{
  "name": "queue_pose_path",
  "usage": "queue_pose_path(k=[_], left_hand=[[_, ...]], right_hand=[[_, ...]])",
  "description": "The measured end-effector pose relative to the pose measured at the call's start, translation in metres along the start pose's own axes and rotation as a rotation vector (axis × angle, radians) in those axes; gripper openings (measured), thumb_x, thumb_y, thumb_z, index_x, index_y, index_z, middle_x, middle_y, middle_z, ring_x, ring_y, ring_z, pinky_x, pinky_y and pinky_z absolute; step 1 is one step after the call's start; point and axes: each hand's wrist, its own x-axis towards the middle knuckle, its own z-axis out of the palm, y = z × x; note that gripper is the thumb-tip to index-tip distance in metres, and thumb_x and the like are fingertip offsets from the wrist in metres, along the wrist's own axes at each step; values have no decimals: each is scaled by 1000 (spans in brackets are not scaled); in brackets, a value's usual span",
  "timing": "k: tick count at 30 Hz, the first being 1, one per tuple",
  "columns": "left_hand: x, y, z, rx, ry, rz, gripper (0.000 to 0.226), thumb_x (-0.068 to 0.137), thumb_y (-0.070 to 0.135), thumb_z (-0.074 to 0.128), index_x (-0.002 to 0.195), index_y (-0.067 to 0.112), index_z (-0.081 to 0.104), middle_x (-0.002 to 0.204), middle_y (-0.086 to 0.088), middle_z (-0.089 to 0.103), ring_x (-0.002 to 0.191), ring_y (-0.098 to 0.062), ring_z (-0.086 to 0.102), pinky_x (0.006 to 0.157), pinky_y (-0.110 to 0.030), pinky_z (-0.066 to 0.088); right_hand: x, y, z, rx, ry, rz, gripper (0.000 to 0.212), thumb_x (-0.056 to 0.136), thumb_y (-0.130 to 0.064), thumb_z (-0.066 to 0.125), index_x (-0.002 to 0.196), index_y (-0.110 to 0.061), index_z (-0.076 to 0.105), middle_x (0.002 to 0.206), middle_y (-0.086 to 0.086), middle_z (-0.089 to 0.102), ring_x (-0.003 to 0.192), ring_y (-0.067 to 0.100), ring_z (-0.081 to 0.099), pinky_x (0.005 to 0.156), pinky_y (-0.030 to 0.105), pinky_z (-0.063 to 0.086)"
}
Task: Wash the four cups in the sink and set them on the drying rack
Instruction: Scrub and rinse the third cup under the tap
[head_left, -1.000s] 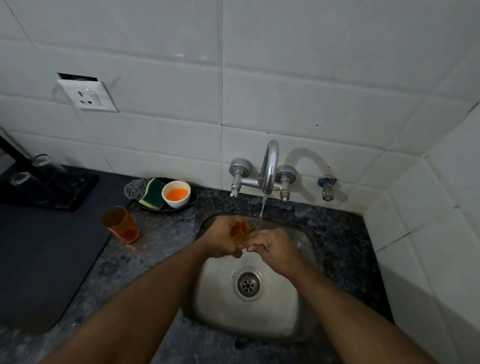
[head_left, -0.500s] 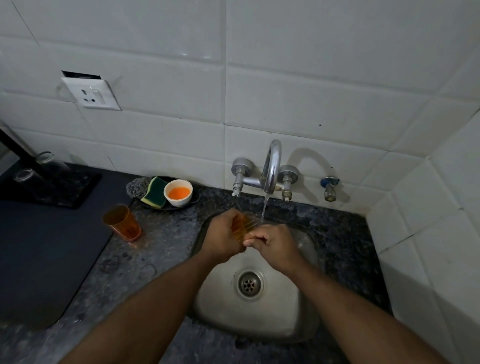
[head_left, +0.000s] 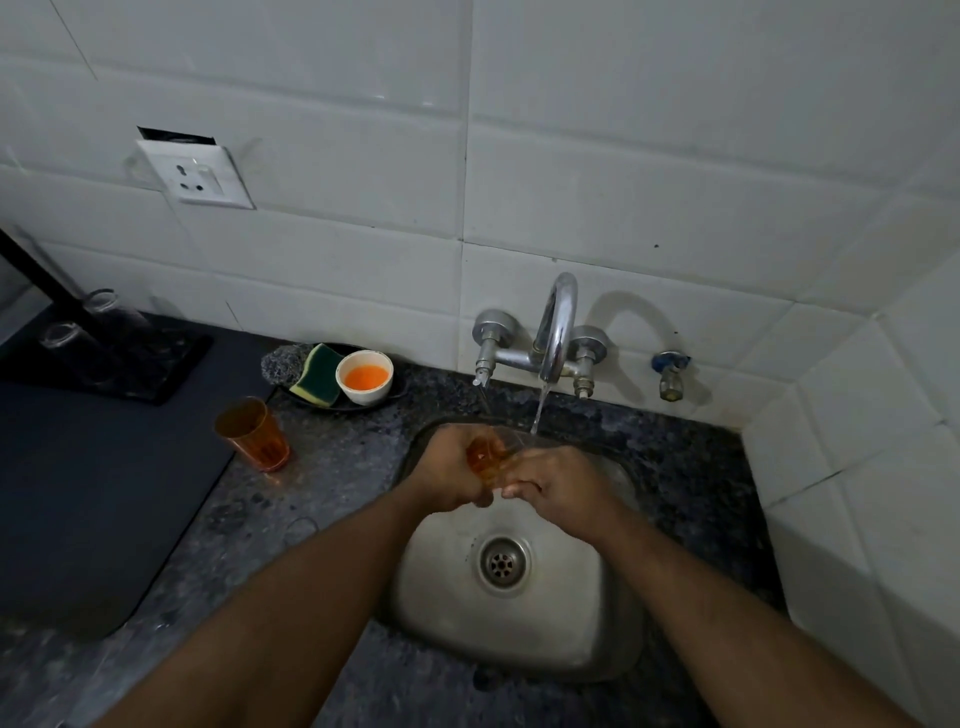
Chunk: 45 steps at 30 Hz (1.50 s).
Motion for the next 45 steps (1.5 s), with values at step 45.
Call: queue_pose_path(k=[45], left_hand=[[3, -3, -6, 6, -199, -41, 59, 65, -6, 88, 113, 22, 68, 89, -4, 73, 64, -14, 71, 55, -30, 57]], right_hand=[[12, 11, -15, -159, -196, -68, 10, 94, -26, 75, 98, -26, 83, 100, -11, 80, 89, 6, 72, 84, 34, 59]])
